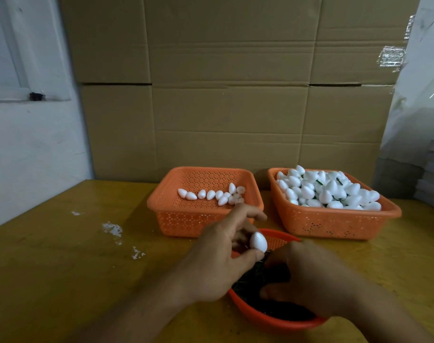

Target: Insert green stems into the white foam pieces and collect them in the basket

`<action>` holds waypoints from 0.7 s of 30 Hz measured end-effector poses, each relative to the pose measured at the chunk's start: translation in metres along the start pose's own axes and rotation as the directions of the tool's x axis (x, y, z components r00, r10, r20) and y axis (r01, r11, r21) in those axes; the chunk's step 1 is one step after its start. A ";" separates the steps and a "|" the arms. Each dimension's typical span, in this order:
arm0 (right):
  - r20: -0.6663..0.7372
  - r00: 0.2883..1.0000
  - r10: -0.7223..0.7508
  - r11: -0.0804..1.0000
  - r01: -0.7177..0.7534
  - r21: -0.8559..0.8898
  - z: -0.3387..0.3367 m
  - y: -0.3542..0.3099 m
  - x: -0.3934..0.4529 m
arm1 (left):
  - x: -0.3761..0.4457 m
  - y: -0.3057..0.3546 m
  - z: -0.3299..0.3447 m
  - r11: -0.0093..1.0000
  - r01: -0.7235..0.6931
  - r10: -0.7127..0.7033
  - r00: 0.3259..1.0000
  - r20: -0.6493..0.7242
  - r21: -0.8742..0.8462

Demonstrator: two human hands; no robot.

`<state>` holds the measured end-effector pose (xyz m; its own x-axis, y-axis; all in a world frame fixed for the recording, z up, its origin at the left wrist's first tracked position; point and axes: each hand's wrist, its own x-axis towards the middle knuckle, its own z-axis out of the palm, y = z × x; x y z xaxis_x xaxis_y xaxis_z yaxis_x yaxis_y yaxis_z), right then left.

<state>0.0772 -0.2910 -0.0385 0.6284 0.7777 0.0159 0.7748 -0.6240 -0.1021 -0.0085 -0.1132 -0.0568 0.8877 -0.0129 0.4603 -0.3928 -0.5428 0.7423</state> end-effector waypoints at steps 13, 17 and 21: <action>0.026 0.999 -0.021 1.000 0.021 -0.007 0.017 -0.019 0.011 | 0.002 -0.004 0.002 0.836 0.190 -0.202 0.979 0.033 -0.515; 0.026 1.000 0.009 1.000 -0.009 0.018 0.019 -0.016 0.015 | 0.005 -0.001 0.001 0.761 0.203 -0.241 0.970 0.022 -0.616; 0.004 1.000 0.013 0.998 -0.013 0.060 0.019 -0.013 0.015 | 0.006 -0.002 0.000 0.741 0.201 -0.261 0.965 0.001 -0.640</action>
<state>0.0751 -0.2694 -0.0559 0.6383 0.7697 0.0103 0.7608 -0.6287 -0.1613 -0.0022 -0.1121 -0.0550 0.9596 0.1288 0.2502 -0.2667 0.1326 0.9546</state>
